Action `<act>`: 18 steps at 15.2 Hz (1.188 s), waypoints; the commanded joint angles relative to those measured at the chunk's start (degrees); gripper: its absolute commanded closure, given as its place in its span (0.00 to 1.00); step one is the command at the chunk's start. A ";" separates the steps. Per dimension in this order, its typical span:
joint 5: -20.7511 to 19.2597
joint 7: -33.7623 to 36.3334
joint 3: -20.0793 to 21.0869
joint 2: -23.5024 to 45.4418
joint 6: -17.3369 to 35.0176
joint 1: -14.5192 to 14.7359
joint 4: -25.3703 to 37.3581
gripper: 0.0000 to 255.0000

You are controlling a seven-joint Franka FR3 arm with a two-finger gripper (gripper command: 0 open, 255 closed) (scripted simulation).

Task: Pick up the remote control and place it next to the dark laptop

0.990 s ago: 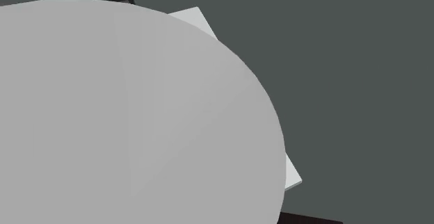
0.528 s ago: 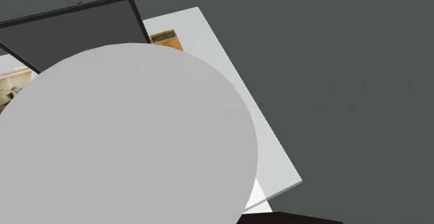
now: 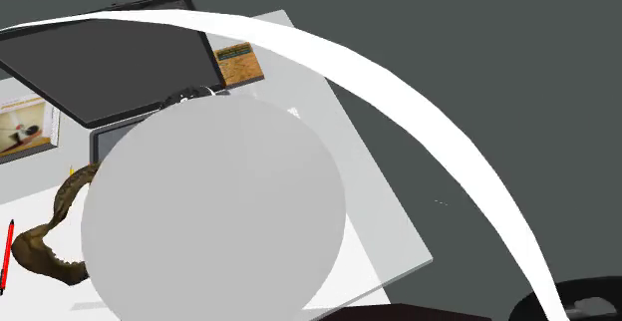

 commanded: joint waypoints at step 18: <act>-1.82 1.49 -1.95 9.06 6.00 1.61 3.12 1.00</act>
